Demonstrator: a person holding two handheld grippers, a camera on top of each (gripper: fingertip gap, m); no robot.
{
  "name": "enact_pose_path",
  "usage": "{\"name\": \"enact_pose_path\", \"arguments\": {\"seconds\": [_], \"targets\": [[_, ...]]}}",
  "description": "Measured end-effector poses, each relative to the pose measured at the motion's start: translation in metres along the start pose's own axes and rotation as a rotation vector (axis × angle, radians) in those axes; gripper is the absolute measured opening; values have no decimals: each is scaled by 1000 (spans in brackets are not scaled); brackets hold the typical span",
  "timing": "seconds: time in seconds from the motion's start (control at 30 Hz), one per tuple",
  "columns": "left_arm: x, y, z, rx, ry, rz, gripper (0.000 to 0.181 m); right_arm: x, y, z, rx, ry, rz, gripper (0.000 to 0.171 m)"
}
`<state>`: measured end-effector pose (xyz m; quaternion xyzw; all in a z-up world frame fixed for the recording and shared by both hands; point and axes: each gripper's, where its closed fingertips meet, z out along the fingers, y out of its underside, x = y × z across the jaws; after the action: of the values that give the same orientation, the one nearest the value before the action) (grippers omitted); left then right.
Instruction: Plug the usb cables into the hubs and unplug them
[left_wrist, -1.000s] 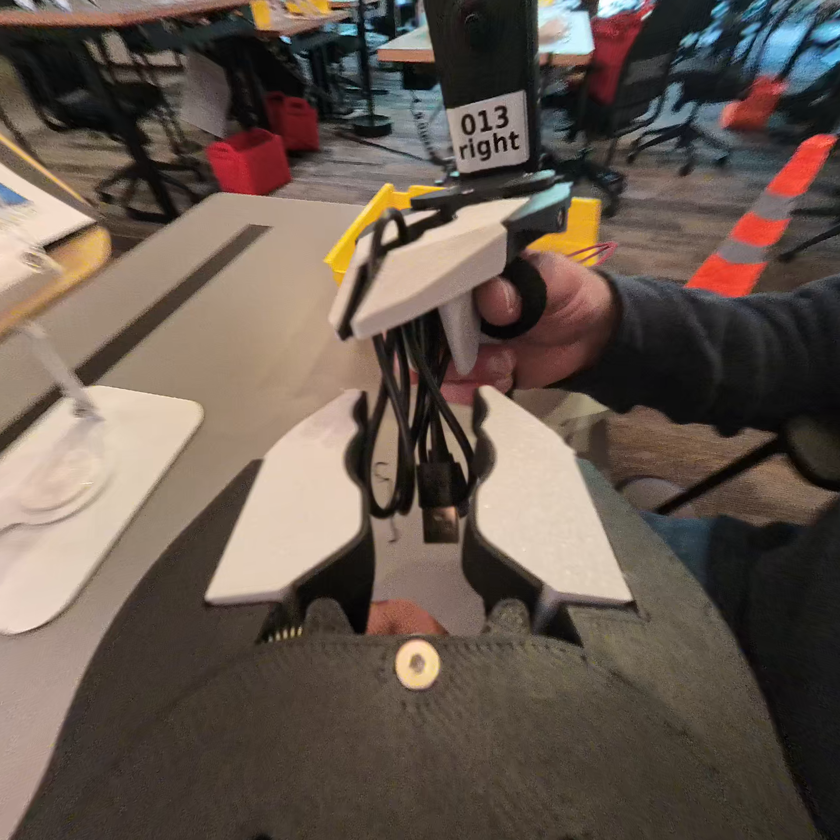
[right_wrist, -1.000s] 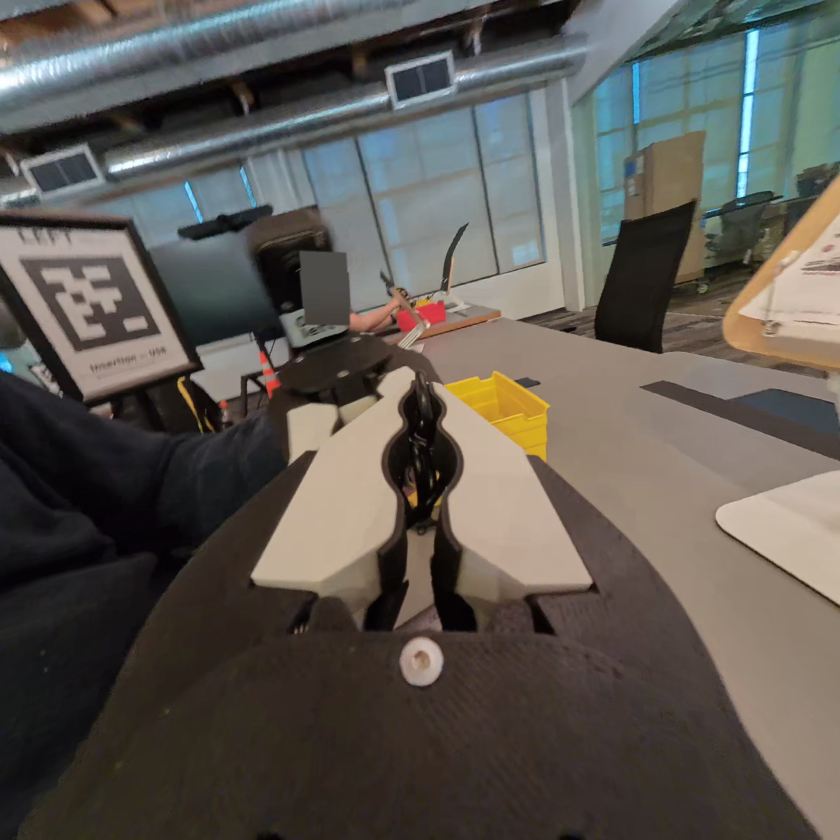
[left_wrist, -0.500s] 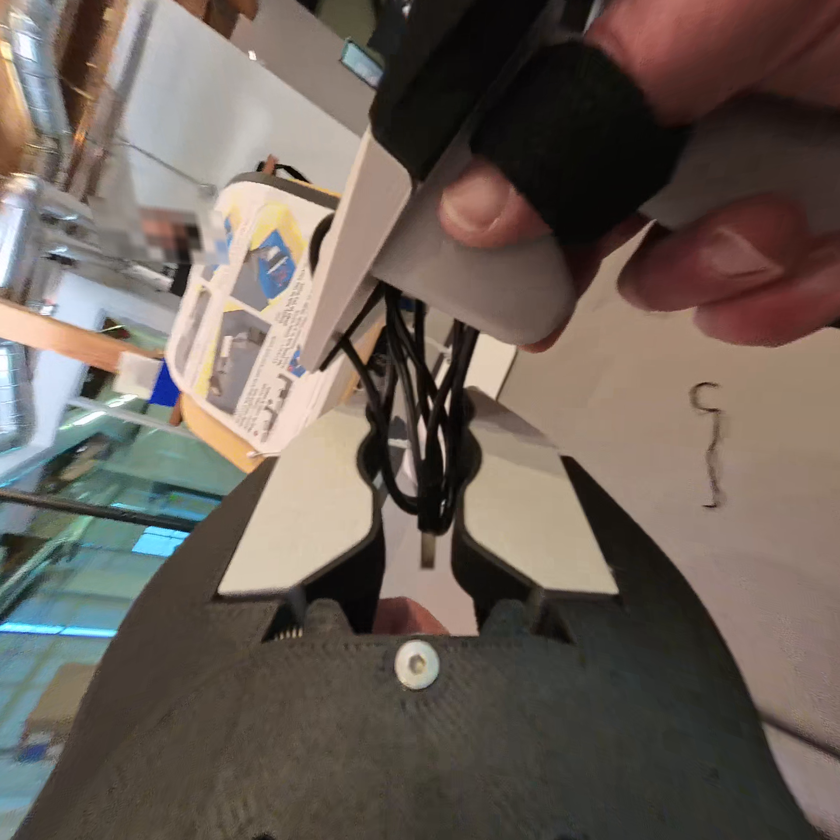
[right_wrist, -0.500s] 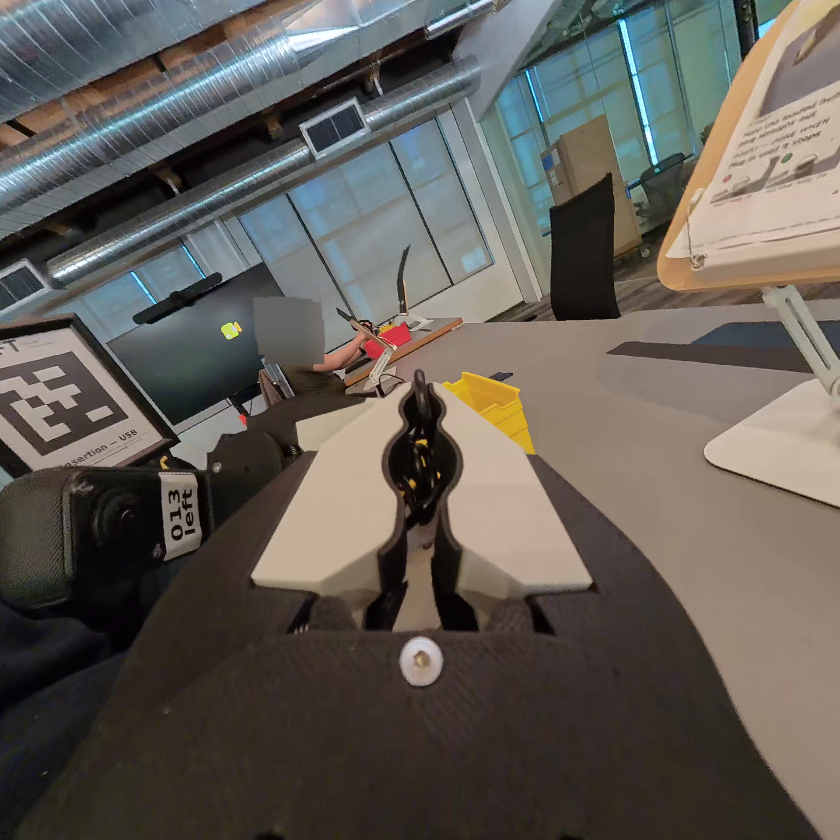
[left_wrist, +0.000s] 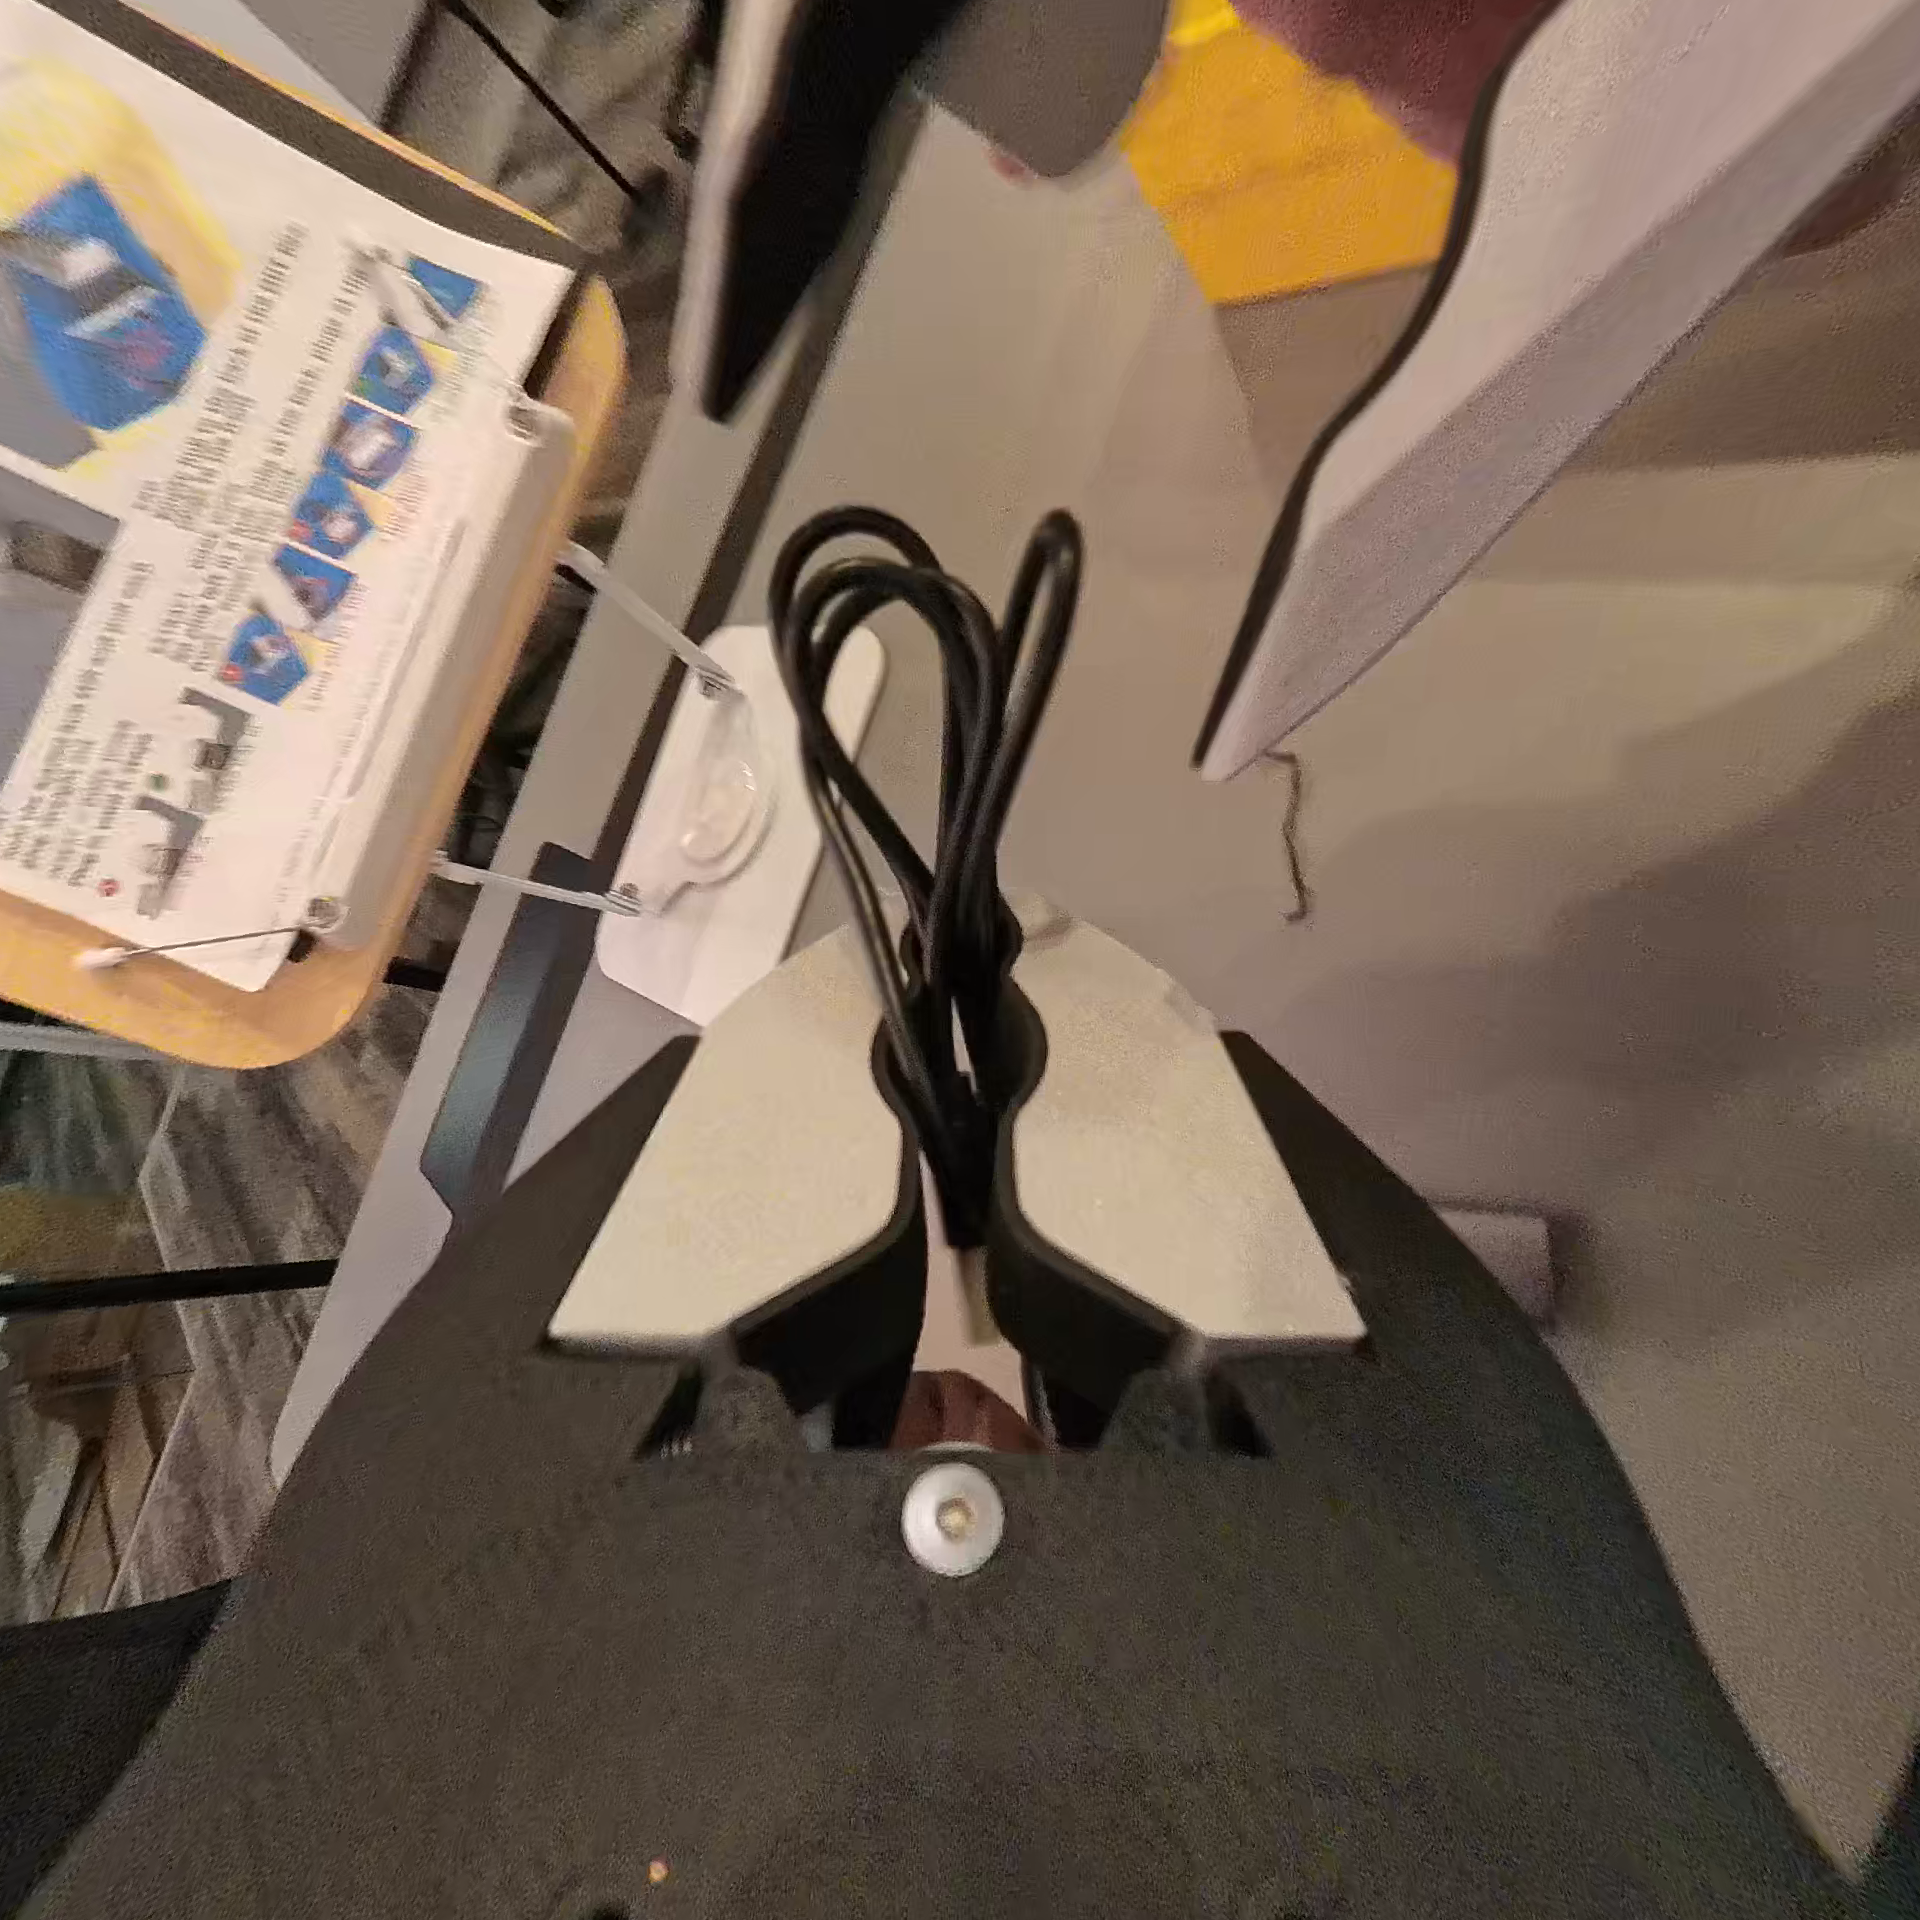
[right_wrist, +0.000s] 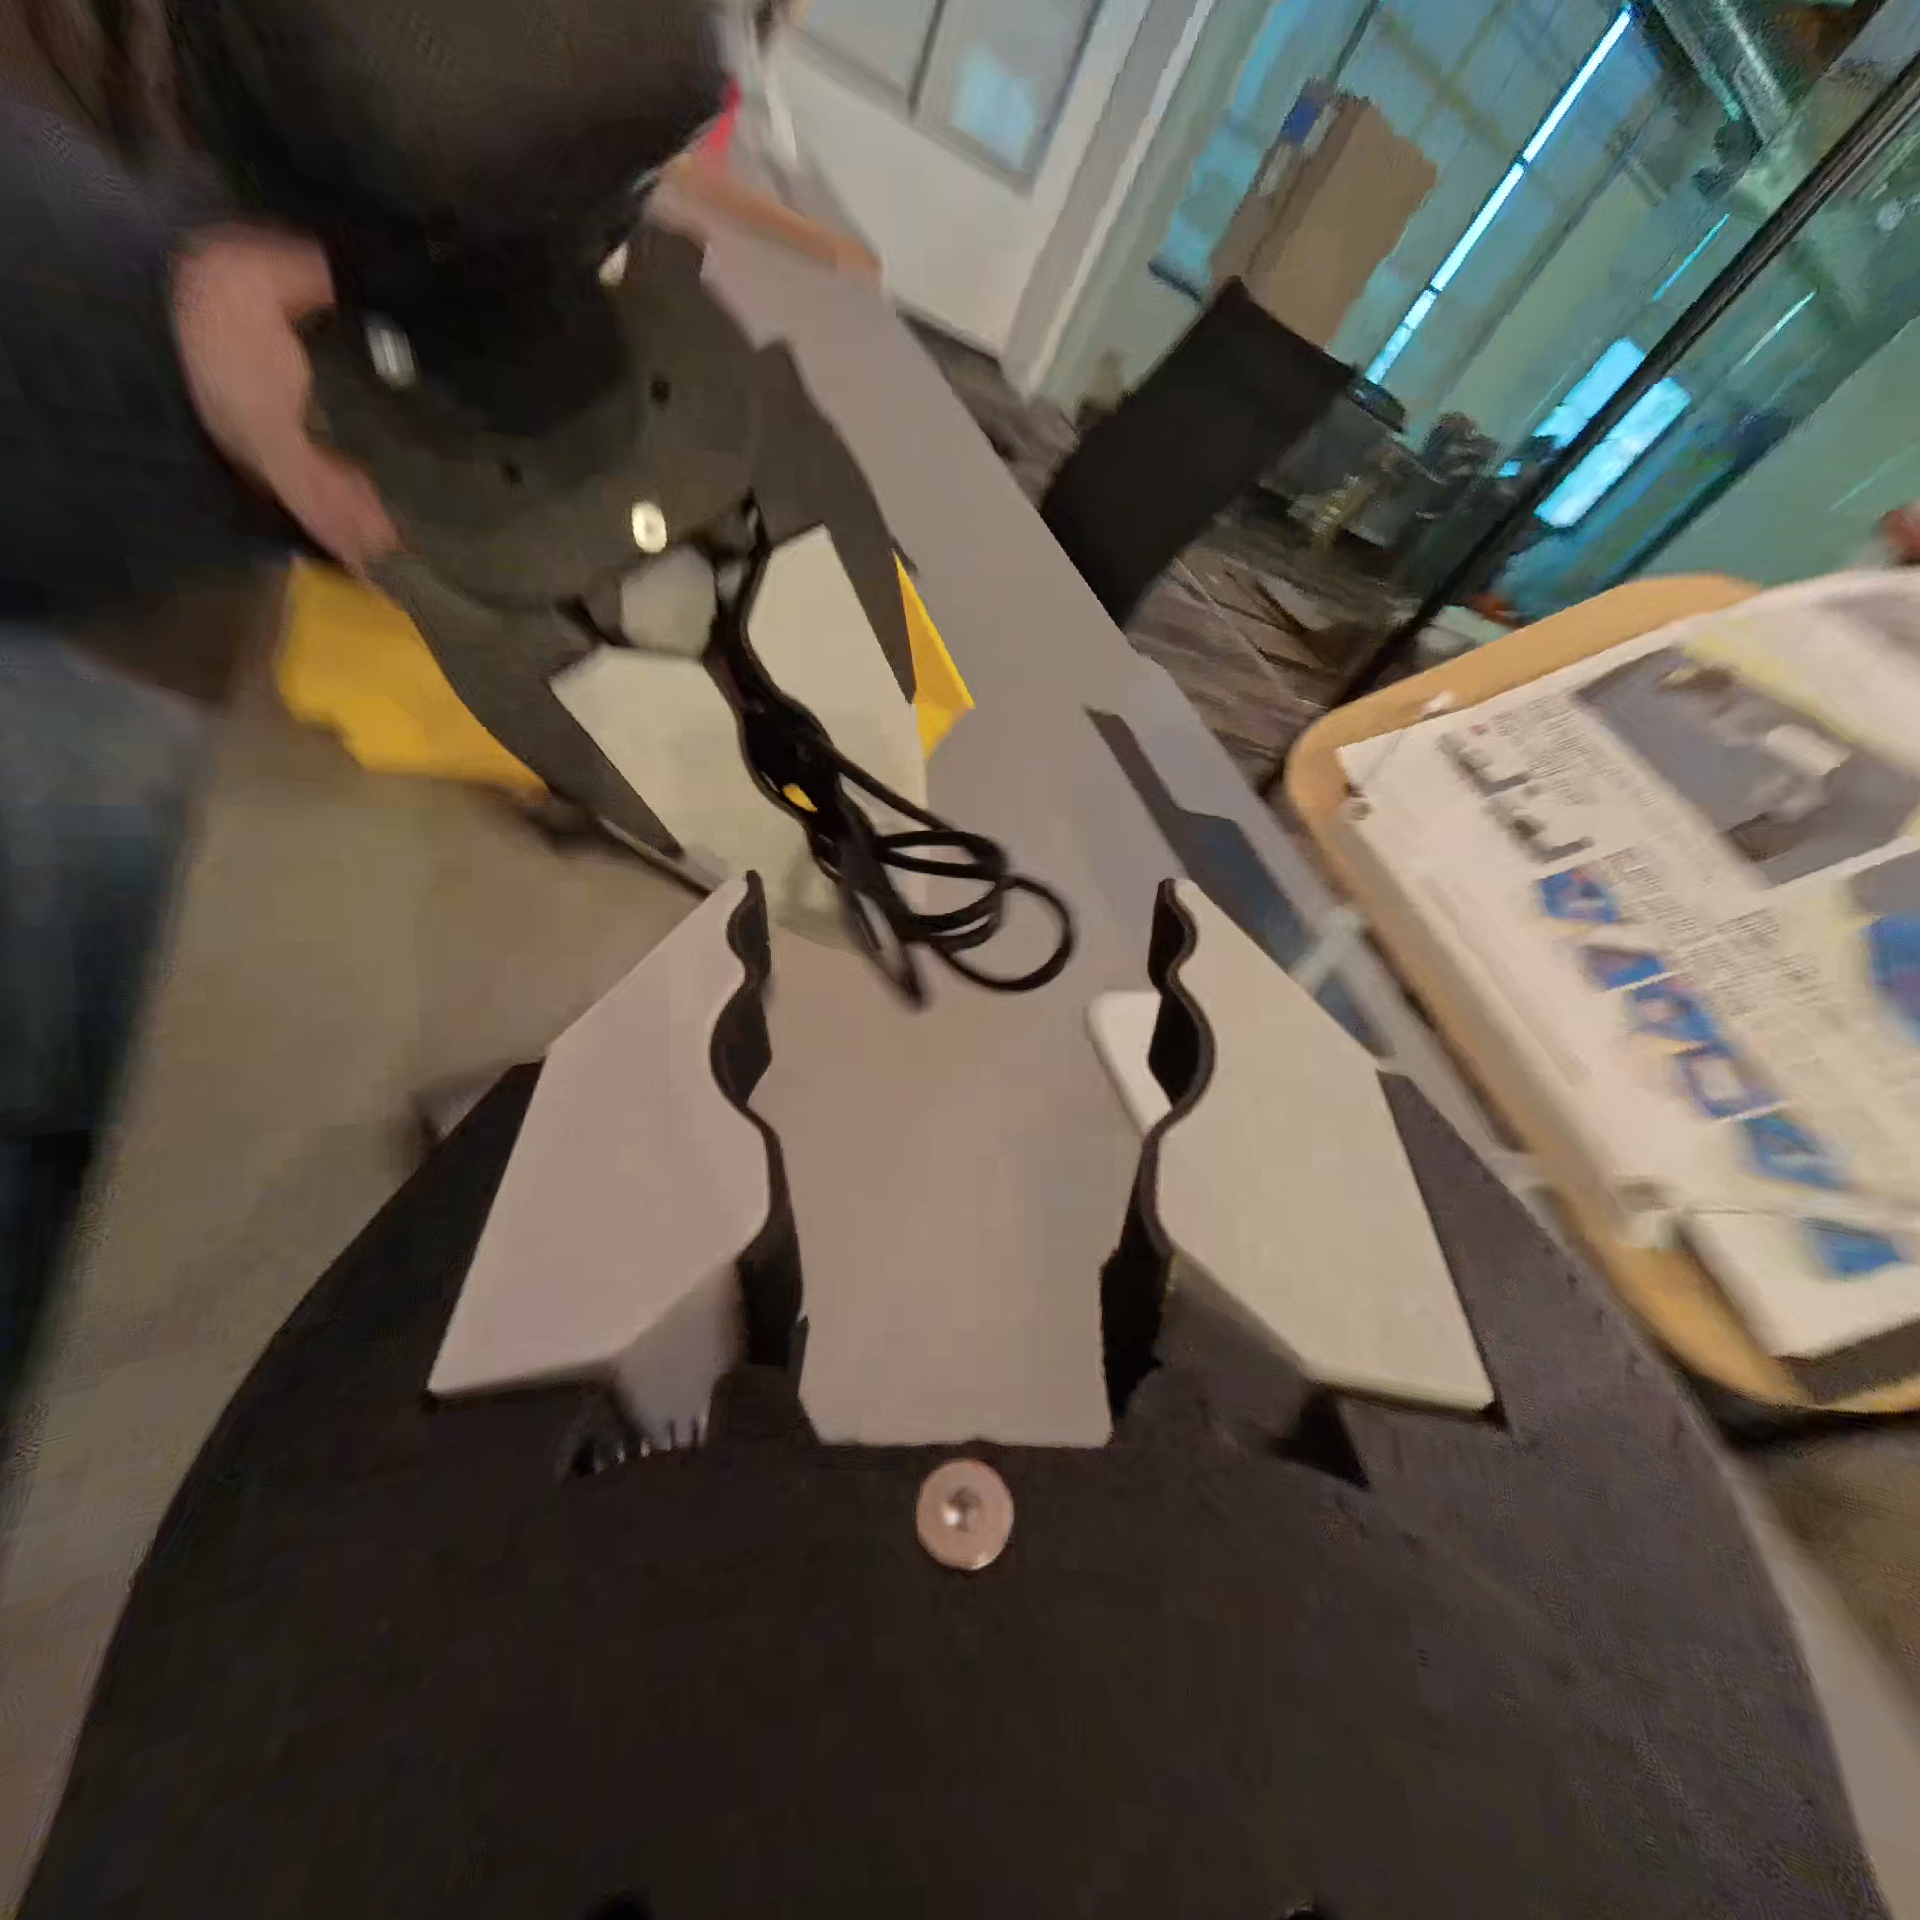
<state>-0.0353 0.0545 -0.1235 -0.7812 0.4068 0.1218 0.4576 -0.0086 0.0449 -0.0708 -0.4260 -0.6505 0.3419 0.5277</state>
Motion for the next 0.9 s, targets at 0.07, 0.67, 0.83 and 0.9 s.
{"name": "enact_pose_path", "arguments": {"seconds": [0.07, 0.67, 0.83, 0.9], "targets": [[11, 3, -1, -37, 71, 22, 6, -3, 13, 8, -168, 38, -242, 73], [20, -3, -11, -4, -40, 168, 59, -27, 44, 24, -351, -63, -267, 8], [8, -3, -7, -28, -336, 462, 41, -36, 48, 26, -311, -180, 40, 7], [9, -2, -5, -24, -354, 485, 40, -38, 49, 24, -297, -221, 128, 7]]}}
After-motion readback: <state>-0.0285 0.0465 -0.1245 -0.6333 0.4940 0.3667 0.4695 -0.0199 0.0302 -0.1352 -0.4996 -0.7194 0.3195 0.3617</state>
